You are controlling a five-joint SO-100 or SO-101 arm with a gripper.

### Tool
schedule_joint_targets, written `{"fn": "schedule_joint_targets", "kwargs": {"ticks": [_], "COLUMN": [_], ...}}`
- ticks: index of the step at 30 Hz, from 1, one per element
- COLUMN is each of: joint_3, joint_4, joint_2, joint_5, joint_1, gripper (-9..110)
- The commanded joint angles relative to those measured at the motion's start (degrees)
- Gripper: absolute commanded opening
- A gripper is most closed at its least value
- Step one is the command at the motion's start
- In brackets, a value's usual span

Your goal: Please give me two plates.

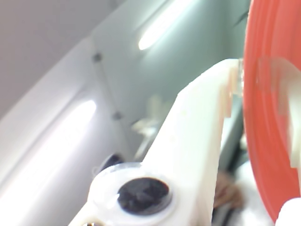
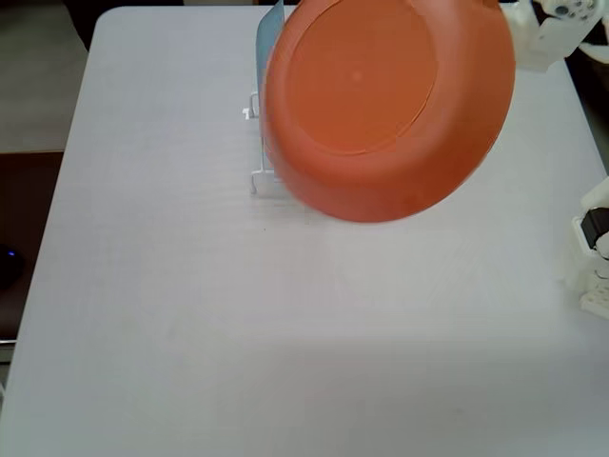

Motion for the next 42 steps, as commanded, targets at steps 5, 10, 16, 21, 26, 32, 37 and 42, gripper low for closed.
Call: {"fn": "schedule_joint_targets", "kwargs": {"ticks": [5,10,16,21,26,32,37,42], "joint_3": [4.31,4.31,4.31,4.39,4.39,4.39,4.39,4.39], "joint_4": [-11.87,-14.5,-16.52,-17.23,-17.67,-17.84,-17.84,-17.84], "joint_2": [0.79,-1.49,-3.16,-4.04,-4.83,-5.1,-5.36,-5.36], "joint_5": [4.39,6.06,6.77,6.86,6.86,6.59,6.68,6.42], "joint_1": [-2.02,-2.11,-2.11,-2.11,-2.11,-2.11,-2.11,-2.11], "gripper": [-1,-1,-1,-1,-1,-1,-1,-1]}}
